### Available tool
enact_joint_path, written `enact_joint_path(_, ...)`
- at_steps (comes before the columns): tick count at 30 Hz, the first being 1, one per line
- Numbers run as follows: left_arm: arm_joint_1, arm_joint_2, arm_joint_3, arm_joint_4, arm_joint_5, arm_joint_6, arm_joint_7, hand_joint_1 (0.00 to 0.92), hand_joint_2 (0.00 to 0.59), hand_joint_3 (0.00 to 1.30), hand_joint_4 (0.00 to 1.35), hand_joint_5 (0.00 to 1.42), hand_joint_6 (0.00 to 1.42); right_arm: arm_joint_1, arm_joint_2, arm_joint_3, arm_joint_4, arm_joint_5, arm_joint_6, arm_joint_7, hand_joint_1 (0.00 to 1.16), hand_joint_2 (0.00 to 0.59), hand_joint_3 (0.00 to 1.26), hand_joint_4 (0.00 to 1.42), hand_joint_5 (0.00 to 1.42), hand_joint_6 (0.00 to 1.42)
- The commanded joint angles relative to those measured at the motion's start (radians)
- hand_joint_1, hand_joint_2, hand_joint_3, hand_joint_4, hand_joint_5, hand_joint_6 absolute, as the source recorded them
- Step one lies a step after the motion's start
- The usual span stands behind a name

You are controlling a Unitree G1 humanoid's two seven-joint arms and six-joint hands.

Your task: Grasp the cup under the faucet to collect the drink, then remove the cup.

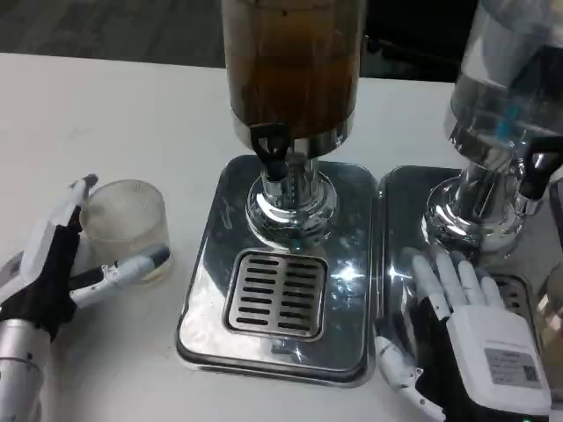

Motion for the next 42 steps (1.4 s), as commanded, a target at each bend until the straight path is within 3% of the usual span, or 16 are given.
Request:
enact_joint_path(1, -0.044, -0.009, -0.009, 0.037, -0.005, -0.013, -0.025, 0.328, 0.030, 0.00, 0.00, 0.18, 0.17, 0.014, 0.012, -0.007, -0.033, 0.008, 0.011, -0.003, 0.00, 0.430, 0.07, 0.00, 0.00, 0.00)
enact_joint_path(6, -0.069, -0.016, -0.008, 0.069, -0.018, -0.023, -0.045, 0.336, 0.039, 0.00, 0.00, 0.18, 0.17, 0.031, 0.023, -0.009, -0.049, 0.008, 0.018, -0.006, 0.00, 0.432, 0.07, 0.00, 0.00, 0.00)
enact_joint_path(13, -0.089, -0.021, -0.019, 0.086, -0.011, -0.033, -0.038, 0.339, 0.041, 0.07, 0.12, 0.33, 0.38, 0.038, 0.035, -0.017, -0.052, 0.015, 0.013, -0.007, 0.00, 0.433, 0.07, 0.00, 0.00, 0.00)
enact_joint_path(15, -0.091, -0.023, -0.017, 0.089, -0.013, -0.040, -0.032, 0.349, 0.048, 0.11, 0.18, 0.42, 0.53, 0.038, 0.038, -0.018, -0.050, 0.016, 0.011, -0.007, 0.00, 0.433, 0.07, 0.00, 0.00, 0.00)
enact_joint_path(17, -0.091, -0.025, -0.016, 0.089, -0.012, -0.047, -0.017, 0.414, 0.066, 0.23, 0.36, 0.61, 0.82, 0.039, 0.041, -0.019, -0.050, 0.017, 0.011, -0.007, 0.00, 0.433, 0.07, 0.00, 0.00, 0.00)
enact_joint_path(19, -0.088, -0.025, -0.024, 0.081, 0.004, -0.054, 0.021, 0.446, 0.079, 0.30, 0.46, 0.71, 0.94, 0.042, 0.043, -0.021, -0.052, 0.021, 0.011, -0.007, 0.00, 0.433, 0.07, 0.00, 0.00, 0.00)
enact_joint_path(20, -0.085, -0.025, -0.027, 0.077, 0.011, -0.056, 0.041, 0.483, 0.091, 0.42, 0.61, 0.84, 1.08, 0.043, 0.044, -0.021, -0.053, 0.022, 0.011, -0.007, 0.00, 0.434, 0.07, 0.00, 0.00, 0.00)
enact_joint_path(24, -0.074, -0.025, -0.034, 0.071, 0.035, -0.059, 0.132, 0.613, 0.040, 0.66, 0.84, 1.05, 1.25, 0.042, 0.045, -0.023, -0.053, 0.028, 0.010, -0.005, 0.00, 0.435, 0.07, 0.00, 0.00, 0.00)
enact_joint_path(29, -0.072, -0.026, -0.042, 0.069, 0.053, -0.054, 0.203, 0.661, 0.003, 0.73, 0.91, 1.10, 1.29, 0.040, 0.045, -0.022, -0.047, 0.030, 0.010, -0.006, 0.00, 0.442, 0.08, 0.00, 0.00, 0.00)
enact_joint_path(42, -0.065, -0.024, -0.018, 0.016, 0.072, -0.081, 0.349, 0.664, 0.000, 0.75, 0.92, 1.10, 1.28, 0.026, 0.037, -0.024, -0.042, 0.023, 0.010, -0.005, 0.00, 0.447, 0.08, 0.00, 0.00, 0.00)
